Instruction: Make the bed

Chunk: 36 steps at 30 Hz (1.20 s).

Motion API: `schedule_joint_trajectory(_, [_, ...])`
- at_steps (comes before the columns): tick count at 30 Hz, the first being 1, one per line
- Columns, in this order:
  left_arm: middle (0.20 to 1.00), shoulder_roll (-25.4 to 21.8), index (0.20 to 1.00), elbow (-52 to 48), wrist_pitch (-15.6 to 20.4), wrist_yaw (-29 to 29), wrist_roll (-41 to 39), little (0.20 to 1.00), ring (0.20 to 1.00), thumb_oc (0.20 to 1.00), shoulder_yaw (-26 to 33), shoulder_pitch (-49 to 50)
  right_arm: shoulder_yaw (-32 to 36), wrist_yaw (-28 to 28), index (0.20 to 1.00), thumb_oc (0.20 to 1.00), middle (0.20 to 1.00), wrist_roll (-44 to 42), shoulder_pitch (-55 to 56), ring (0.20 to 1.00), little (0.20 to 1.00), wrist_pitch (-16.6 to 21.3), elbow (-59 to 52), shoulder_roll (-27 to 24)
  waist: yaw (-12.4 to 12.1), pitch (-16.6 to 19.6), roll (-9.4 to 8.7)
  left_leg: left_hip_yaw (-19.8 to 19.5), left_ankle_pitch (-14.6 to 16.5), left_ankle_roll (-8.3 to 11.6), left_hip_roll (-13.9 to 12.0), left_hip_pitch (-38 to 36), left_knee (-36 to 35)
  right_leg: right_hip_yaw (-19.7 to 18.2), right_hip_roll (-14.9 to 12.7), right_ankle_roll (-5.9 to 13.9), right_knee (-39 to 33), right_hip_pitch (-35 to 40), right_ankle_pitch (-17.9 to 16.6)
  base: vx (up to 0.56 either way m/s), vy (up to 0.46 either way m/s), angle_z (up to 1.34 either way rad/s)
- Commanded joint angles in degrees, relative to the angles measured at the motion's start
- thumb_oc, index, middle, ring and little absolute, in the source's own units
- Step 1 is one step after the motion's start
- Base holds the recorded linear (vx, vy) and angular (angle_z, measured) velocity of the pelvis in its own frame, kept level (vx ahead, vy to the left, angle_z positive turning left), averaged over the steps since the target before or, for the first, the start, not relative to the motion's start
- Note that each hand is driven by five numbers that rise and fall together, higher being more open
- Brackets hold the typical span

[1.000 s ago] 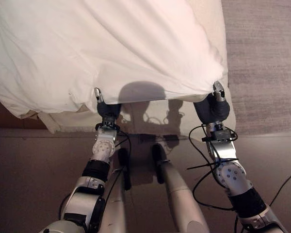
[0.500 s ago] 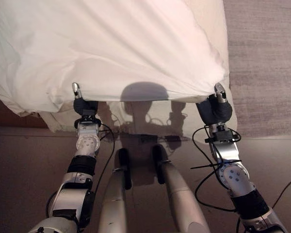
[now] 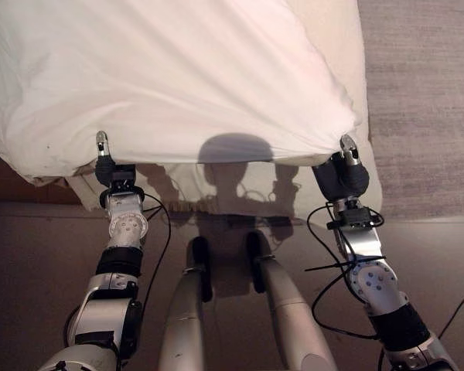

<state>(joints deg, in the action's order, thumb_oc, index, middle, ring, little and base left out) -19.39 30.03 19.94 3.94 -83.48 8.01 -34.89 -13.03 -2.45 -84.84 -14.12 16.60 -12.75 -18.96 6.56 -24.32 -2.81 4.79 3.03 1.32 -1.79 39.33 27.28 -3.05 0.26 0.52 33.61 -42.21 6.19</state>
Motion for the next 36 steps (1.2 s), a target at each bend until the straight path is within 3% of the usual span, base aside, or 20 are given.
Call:
schedule_joint_trajectory(1, [0.2, -5.66, 0.2, 1.68, 6.63, -0.62, 2.52, 0.2, 0.2, 0.2, 8.26, 4.77, 9.6, -1.3, 0.2, 0.2, 0.2, 1.01, 6.47, 0.2, 0.2, 6.44, -4.76, -0.32, 2.11, 4.71, 2.03, -0.32, -1.2, 2.21, 1.18, -1.55, -2.9, 0.66, 0.17, 4.94, -8.87, 3.03, -4.94, 0.0, -0.075, 0.06])
schedule_joint_trajectory(6, [0.2, 0.69, 0.2, -7.33, 6.39, -3.57, 3.24, 0.2, 0.2, 0.2, 6.53, 11.78, 9.36, 1.26, 0.2, 0.2, 0.2, 4.63, 8.52, 0.2, 0.2, 6.55, -2.2, 1.18, 1.54, 4.63, 2.33, -1.36, -3.93, 2.87, 1.8, -6.45, -7.87, 1.46, 0.77, 4.28, -12.81, 8.16, -4.58, 0.0, -0.099, 0.08])
schedule_joint_trajectory(11, [0.2, 4.89, 0.2, -15.34, 7.98, -2.68, 4.76, 0.2, 0.2, 0.2, 5.19, 16.37, 9.99, 3.17, 0.2, 0.2, 0.2, 6.4, 8.94, 0.2, 0.2, 6.7, -0.23, 1.64, 0.53, 2.93, 1.82, -3.39, -4.15, 3.82, 3.23, -7.86, -5.14, 1.66, 0.66, 3.46, -13.51, 11.94, -3.96, -0.01, -0.055, 0.12])
schedule_joint_trajectory(13, [0.2, 5.91, 0.2, -18.52, 8.42, -2.01, 5.02, 0.2, 0.2, 0.2, 5.99, 18.09, 10.76, 3.84, 0.2, 0.2, 0.2, 7.18, 9.36, 0.2, 0.2, 6.88, 0.67, 1.38, 0.53, 2.94, 1.07, -4.38, -4.4, 3.43, 1.07, -9.05, -5.76, 1.56, 0.58, 3.18, -12.7, 12.47, -2.97, 0.02, -0.016, 0.1])
schedule_joint_trajectory(14, [0.2, 6.13, 0.2, -21.68, 9.29, -0.86, 6.23, 0.2, 0.2, 0.2, 5.82, 19.14, 10.79, 4.22, 0.2, 0.2, 0.2, 6.95, 9.43, 0.2, 0.2, 7.36, 1.11, 1.57, 0.04, 2.91, 0.02, -8.03, -5.39, 3.19, -1.98, -10.46, -7.62, 0.86, 0.85, 2.94, -12.23, 13.39, -2.2, 0.02, 0.022, 0.12])
schedule_joint_trajectory(15, [0.2, 6.16, 0.2, -21.8, 9.29, -0.73, 6.33, 0.2, 0.2, 0.2, 5.81, 19.17, 10.79, 4.23, 0.2, 0.2, 0.2, 6.96, 9.42, 0.2, 0.2, 7.36, 1.11, 1.58, 0.06, 2.97, 0.01, -8.06, -5.7, 3.22, -1.98, -10.39, -7.84, 0.88, 0.85, 2.92, -12.37, 13.29, -2.44, 0.05, 0.034, 0.11])
schedule_joint_trajectory(17, [0.2, 6.55, 0.2, -24.81, 11.08, 1.29, 6.87, 0.2, 0.2, 0.2, 6.22, 19.77, 10.91, 4.81, 0.2, 0.2, 0.2, 6.52, 9.88, 0.2, 0.2, 8.11, 2.0, 2.2, -0.61, 2.76, -1.02, -12.7, -9.68, 3.98, -6.66, -13.06, -14.5, -0.03, 1.28, 2.82, -11.01, 13.7, -1.39, 0.05, 0.084, -0.07])
schedule_joint_trajectory(20, [0.2, 5.62, 0.2, -28.31, 12.28, 3.02, 8.42, 0.2, 0.2, 0.2, 5.63, 19.54, 11.61, 7.01, 0.2, 0.2, 0.2, 6.96, 9.93, 0.2, 0.2, 8.93, 4.73, 2.47, -1.22, 2.78, 0.64, -13.53, -16.94, 6.65, -14.5, -16.84, -28.63, -1.38, 0.62, 4.46, -6.72, 12.27, 1.05, 0.07, 0.432, -0.02])
schedule_joint_trajectory(22, [0.2, 5.17, 0.2, -29.0, 11.84, 3.24, 9.35, 0.2, 0.2, 0.2, 5.19, 19.73, 12.08, 7.9, 0.2, 0.2, 0.2, 7.57, 9.99, 0.2, 0.2, 9.31, 4.96, 2.42, -1.52, 2.77, 1.2, -11.66, -17.05, 7.04, -14.7, -17.63, -29.05, -1.28, -0.3, 5.08, -6.39, 11.71, 0.8, 0.01, 0.503, 0.05])
schedule_joint_trajectory(23, [0.2, 4.51, 0.2, -29.72, 10.93, 2.07, 8.52, 0.2, 0.2, 0.2, 3.31, 19.31, 12.83, 9.12, 0.2, 0.2, 0.2, 8.67, 9.75, 0.2, 0.2, 9.6, 6.34, 2.64, -1.39, 2.29, 1.71, -10.61, -13.05, 6.27, -12.14, -16.12, -23.51, -2.06, -3.49, 7.47, -7.55, 11.92, -1.14, -0.01, 0.4, -0.15])
schedule_joint_trajectory(24, [0.2, 4.49, 0.2, -29.71, 10.93, 2.05, 8.5, 0.2, 0.2, 0.2, 3.31, 19.26, 12.86, 9.13, 0.2, 0.2, 0.2, 8.68, 9.7, 0.2, 0.2, 9.59, 6.35, 2.66, -1.41, 2.45, 1.79, -10.72, -13.05, 6.26, -12.16, -15.64, -23.19, -2.04, -3.44, 7.51, -7.71, 11.68, -1.4, 0.03, 0.773, -0.19])
schedule_joint_trajectory(26, [0.2, 3.71, 0.2, -29.98, 9.9, 1.56, 7.59, 0.2, 0.2, 0.2, 1.24, 19.62, 12.95, 9.29, 0.2, 0.2, 0.2, 7.78, 9.69, 0.2, 0.2, 9.73, 7.29, 3.51, -1.33, 2.12, 1.31, -10.61, -9.78, 5.94, -8.72, -13.07, -16.33, -2.71, -6.8, 9.24, -11.61, 13.65, -4.51, 0.09, 0.611, -0.1])
schedule_joint_trajectory(27, [0.2, 3.49, 0.2, -29.26, 8.22, 0.68, 6.56, 0.2, 0.2, 0.2, -0.6, 20.78, 13.21, 10.35, 0.2, 0.2, 0.2, 8.24, 10.33, 0.2, 0.2, 9.7, 7.81, 4.45, -0.53, 2.61, 1.28, -7.96, -4.16, 4.53, -4.64, -10.5, -8.87, -3.55, -12.58, 11.99, -18.39, 18.16, -11.67, 0.11, 0.466, 0.08])
schedule_joint_trajectory(28, [0.2, 3.48, 0.2, -29.26, 8.22, 0.66, 6.55, 0.2, 0.2, 0.2, -0.61, 20.79, 13.21, 10.41, 0.2, 0.2, 0.2, 8.29, 10.36, 0.2, 0.2, 9.69, 7.75, 4.47, -0.5, 2.78, 1.3, -7.99, -4.26, 4.46, -4.57, -10.2, -8.77, -3.54, -12.63, 12.07, -18.68, 18.06, -11.95, 0.19, 0.736, 0.29])
schedule_joint_trajectory(29, [0.2, 3.94, 0.2, -28.33, 7.66, 0.61, 6.17, 0.2, 0.2, 0.2, -1.84, 21.42, 13.52, 10.23, 0.2, 0.2, 0.2, 8.38, 10.52, 0.2, 0.2, 9.13, 8.18, 4.67, -0.22, 3.24, 1.79, -6.37, -2.23, 3.87, -2.82, -10.1, -6.8, -3.37, -15.63, 12.54, -22.37, 20.29, -15.65, 0.19, 0.8, 0.52])
schedule_joint_trajectory(30, [0.2, 4.47, 0.2, -27.97, 6.47, 0.17, 6.16, 0.2, 0.2, 0.2, -2.47, 23.6, 12.34, 9.59, 0.2, 0.2, 0.2, 7.68, 9.42, 0.2, 0.2, 8.23, 9.62, 6.06, -1.39, 3.76, 1.82, -3.1, 1.44, 1.74, -1.41, -10.57, -4.08, 1.53, -20.77, 11.0, -27.99, 20.81, -23.67, 0.19, 0.797, 0.45])
schedule_joint_trajectory(32, [0.2, 4.44, 0.2, -28.61, 6.07, -0.07, 7.18, 0.2, 0.2, 0.2, -2.73, 24.75, 11.65, 9.04, 0.2, 0.2, 0.2, 8.33, 9.18, 0.2, 0.2, 7.56, 9.72, 5.92, -1.52, 4.1, 1.82, -2.2, 1.52, 1.05, -0.95, -10.59, -4.32, 2.92, -19.24, 9.99, -28.33, 20.19, -21.28, 0.11, 0.596, -0.55])
schedule_joint_trajectory(33, [0.2, 5.19, 0.2, -27.75, 5.79, 0.04, 7.11, 0.2, 0.2, 0.2, -3.23, 24.9, 10.71, 7.69, 0.2, 0.2, 0.2, 7.16, 9.04, 0.2, 0.2, 7.23, 11.01, 5.78, -0.9, 3.84, 1.85, -0.81, 0.42, 0.29, 0.79, -12.6, -7.93, 2.22, -12.42, 8.74, -25.35, 17.36, -15.09, 0.07, 0.497, -1.12])
schedule_joint_trajectory(35, [0.2, 5.19, 0.2, -27.74, 5.79, 0.04, 7.11, 0.2, 0.2, 0.2, -3.21, 24.88, 10.71, 7.62, 0.2, 0.2, 0.2, 7.1, 9.0, 0.2, 0.2, 7.24, 11.07, 5.77, -0.9, 3.98, 1.74, -0.72, 0.19, 0.27, 0.9, -12.51, -8.17, 2.09, -12.51, 8.74, -25.18, 17.04, -15.08, 0.01, 0.293, -0.58])
schedule_joint_trajectory(36, [0.2, 6.25, 0.2, -27.47, 5.36, 1.17, 7.83, 0.2, 0.2, 0.2, -3.18, 24.66, 10.14, 7.68, 0.2, 0.2, 0.2, 7.26, 9.12, 0.2, 0.2, 7.57, 12.17, 5.94, -0.43, 3.73, 1.66, 0.98, -1.11, -0.06, 2.25, -14.79, -12.41, 4.45, -7.26, 7.42, -23.49, 14.61, -11.3, 0.01, 0.351, -0.16])
